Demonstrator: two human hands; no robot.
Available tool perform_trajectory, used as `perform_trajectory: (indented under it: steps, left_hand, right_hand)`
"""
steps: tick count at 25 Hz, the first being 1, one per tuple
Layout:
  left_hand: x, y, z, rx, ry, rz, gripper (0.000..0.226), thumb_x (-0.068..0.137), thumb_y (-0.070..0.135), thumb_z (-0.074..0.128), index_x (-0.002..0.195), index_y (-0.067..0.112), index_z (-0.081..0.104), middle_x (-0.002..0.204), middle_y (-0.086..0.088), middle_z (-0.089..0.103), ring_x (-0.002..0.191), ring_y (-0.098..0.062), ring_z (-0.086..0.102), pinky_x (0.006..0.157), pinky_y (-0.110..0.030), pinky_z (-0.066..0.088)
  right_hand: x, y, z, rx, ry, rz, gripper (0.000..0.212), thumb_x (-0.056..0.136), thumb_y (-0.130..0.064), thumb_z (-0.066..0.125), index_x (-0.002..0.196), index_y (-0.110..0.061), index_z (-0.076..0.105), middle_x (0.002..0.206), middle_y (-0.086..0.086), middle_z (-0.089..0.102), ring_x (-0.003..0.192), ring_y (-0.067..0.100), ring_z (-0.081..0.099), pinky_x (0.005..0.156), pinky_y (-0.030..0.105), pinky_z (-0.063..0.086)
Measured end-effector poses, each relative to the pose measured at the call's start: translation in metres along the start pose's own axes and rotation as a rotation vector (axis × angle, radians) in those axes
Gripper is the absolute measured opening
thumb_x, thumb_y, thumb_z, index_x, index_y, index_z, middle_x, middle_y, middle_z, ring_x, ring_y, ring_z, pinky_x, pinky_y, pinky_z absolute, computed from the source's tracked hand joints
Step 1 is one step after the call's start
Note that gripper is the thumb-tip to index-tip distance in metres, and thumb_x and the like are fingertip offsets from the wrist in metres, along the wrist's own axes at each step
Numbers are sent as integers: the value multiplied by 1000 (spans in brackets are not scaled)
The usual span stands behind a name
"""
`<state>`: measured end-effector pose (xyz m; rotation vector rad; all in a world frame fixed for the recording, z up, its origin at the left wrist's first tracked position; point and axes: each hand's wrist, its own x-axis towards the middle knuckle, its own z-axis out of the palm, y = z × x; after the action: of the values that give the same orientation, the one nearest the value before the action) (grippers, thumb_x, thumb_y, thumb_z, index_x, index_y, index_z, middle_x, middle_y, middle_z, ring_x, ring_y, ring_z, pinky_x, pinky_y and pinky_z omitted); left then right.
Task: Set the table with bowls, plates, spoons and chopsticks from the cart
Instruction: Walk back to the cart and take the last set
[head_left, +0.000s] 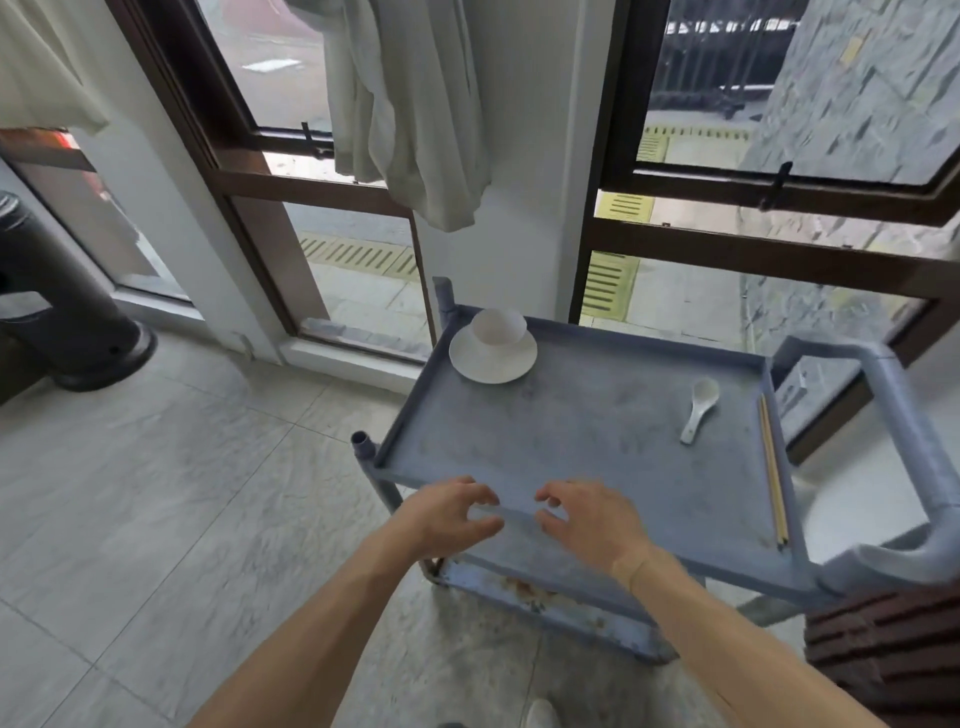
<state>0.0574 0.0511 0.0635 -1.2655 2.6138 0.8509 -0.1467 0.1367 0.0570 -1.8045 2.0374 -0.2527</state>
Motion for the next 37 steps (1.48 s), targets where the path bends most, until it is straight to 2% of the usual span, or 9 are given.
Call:
perform_trajectory:
  steps: [7,15,19,21,24,26,30,34,37]
  left_hand:
    - [82,-23,-25,55,29,-20,47,94,55,50,131,27,59,135,4,57,120,-18,56,101,-38,46]
    - [180,-80,-56,23,91,-57,48,91,59,50,128,29,60,135,7,57,118,-16,58,96,-37,50]
    - [223,-107,-69,-53,132,-139,42,90,53,54,123,27,60,129,7,58,113,-15,59,85,-32,50]
    - [243,-118,-74,-68,140,-168,40,90,49,55,121,24,59,125,4,58,106,-18,60,78,-32,50]
    - [271,-125,-79,-119,176,-291,32,91,43,55,106,15,54,111,-2,63,89,-23,61,71,-34,50]
    - [283,-128,-79,-150,165,-364,31,92,40,54,106,12,49,107,-7,66,89,-28,62,68,-35,46]
    - [302,-127,-77,-190,164,-411,36,94,36,54,113,9,40,106,-13,66,93,-34,64,65,-36,42]
    - [313,-132,-79,-203,164,-440,37,93,28,54,121,8,40,106,-12,66,82,-30,57,64,-36,40]
    - [319,-135,-78,-257,141,-454,31,92,22,55,116,9,40,104,-12,65,78,-27,51,63,-36,41]
  right_hand:
    - [74,28,-16,39,22,88,37,96,-47,47,128,-32,56,124,-13,62,110,15,59,87,32,48]
    - [174,34,-13,77,44,258,37,96,-47,46,130,-34,55,125,-14,61,110,12,59,90,29,47]
    - [217,34,-8,78,50,369,41,95,-50,44,132,-34,53,133,-12,56,114,14,58,90,31,47]
    - [237,35,-1,98,46,429,43,94,-53,44,133,-34,52,133,-12,56,114,13,58,90,32,47]
    - [263,39,5,153,23,521,47,95,-52,45,137,-31,48,133,-9,56,116,15,56,90,33,47]
    - [277,41,10,182,8,559,49,96,-50,46,138,-26,47,131,-6,58,116,17,56,90,34,47]
    - [301,44,15,225,4,571,33,95,-46,50,120,-25,52,114,-3,63,94,16,56,73,32,45]
    - [318,50,18,351,17,575,35,93,-36,57,125,-24,52,109,-3,63,87,14,51,71,29,40]
    - [326,54,20,518,17,623,42,90,-24,61,130,-25,49,102,-3,66,84,16,61,71,29,46]
